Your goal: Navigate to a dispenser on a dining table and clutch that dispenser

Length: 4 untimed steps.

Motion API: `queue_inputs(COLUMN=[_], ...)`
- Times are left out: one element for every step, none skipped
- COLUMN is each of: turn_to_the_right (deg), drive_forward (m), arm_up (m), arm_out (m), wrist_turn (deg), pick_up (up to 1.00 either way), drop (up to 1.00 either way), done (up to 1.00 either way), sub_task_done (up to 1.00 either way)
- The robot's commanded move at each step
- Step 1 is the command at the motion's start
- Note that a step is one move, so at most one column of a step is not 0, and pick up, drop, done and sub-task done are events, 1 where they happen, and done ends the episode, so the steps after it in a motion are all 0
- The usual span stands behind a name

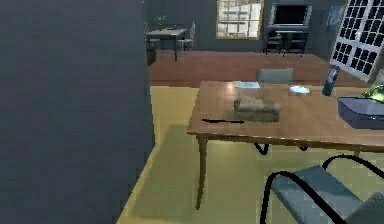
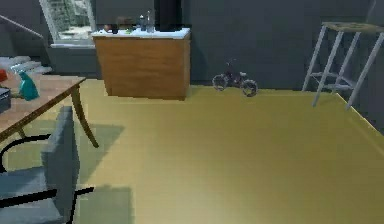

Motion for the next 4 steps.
queue_inputs(turn_to_the_right=[0.0, -24.0, 45.0, 45.0], drive_forward=[0.45, 0.00, 0.00, 0.00], arm_up=[0.00, 0.00, 0.00, 0.00], arm_out=[0.00, 0.00, 0.00, 0.00], wrist_turn=[0.0, 0.0, 0.0, 0.0], pick_up=[0.00, 0.00, 0.00, 0.00], drop=[0.00, 0.00, 0.00, 0.00], done=[0.00, 0.00, 0.00, 0.00], sub_task_done=[0.00, 0.00, 0.00, 0.00])
